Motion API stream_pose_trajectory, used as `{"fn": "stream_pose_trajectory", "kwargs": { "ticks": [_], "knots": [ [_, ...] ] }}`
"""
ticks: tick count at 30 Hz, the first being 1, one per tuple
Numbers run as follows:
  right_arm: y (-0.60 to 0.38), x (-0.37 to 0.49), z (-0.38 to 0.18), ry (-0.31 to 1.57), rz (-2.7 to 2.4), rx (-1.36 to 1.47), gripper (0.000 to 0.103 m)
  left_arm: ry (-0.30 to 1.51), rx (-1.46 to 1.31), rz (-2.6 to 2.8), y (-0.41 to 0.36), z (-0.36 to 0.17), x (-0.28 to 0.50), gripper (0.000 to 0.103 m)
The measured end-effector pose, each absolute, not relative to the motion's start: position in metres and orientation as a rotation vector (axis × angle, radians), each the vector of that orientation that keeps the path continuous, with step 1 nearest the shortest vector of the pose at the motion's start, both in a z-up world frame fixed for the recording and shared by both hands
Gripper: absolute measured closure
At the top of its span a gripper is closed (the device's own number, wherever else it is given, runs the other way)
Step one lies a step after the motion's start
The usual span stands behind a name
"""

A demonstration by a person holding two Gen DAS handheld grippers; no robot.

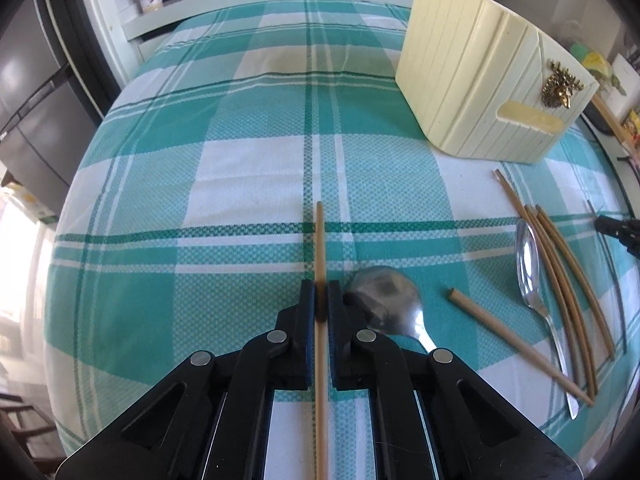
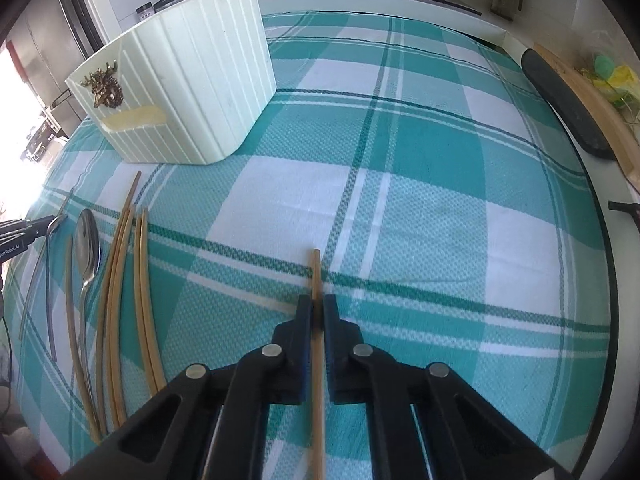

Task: Organize utensils
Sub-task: 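Lift both held chopsticks upright and carry them over the cream caddy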

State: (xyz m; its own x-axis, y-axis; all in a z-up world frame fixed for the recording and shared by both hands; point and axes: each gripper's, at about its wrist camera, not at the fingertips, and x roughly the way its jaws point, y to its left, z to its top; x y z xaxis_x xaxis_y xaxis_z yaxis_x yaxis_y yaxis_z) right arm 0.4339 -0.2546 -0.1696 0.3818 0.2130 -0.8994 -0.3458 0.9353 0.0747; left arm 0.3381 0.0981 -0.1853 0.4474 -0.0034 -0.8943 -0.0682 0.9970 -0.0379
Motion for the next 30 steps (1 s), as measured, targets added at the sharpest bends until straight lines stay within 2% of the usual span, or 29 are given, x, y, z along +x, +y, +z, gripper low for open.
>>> {"fn": "stream_pose_trajectory", "kwargs": {
  "ticks": [5, 16, 22, 30],
  "knots": [
    [-0.261, 0.419, -0.134, 1.003, 0.388, -0.028, 0.097, 0.979, -0.122, 0.009, 0.103, -0.142, 0.319, 0.099],
    [-0.264, 0.357, -0.03, 0.737, 0.454, 0.023, 0.097, 0.737, -0.173, -0.131, 0.093, -0.047, 0.271, 0.099],
    [-0.26, 0.344, 0.004, 0.632, 0.462, 0.046, 0.097, 0.669, -0.189, -0.168, 0.09, -0.024, 0.263, 0.099],
    [-0.254, 0.337, 0.03, 0.552, 0.486, 0.046, 0.097, 0.648, -0.224, -0.173, 0.094, -0.024, 0.265, 0.099]
  ]
}}
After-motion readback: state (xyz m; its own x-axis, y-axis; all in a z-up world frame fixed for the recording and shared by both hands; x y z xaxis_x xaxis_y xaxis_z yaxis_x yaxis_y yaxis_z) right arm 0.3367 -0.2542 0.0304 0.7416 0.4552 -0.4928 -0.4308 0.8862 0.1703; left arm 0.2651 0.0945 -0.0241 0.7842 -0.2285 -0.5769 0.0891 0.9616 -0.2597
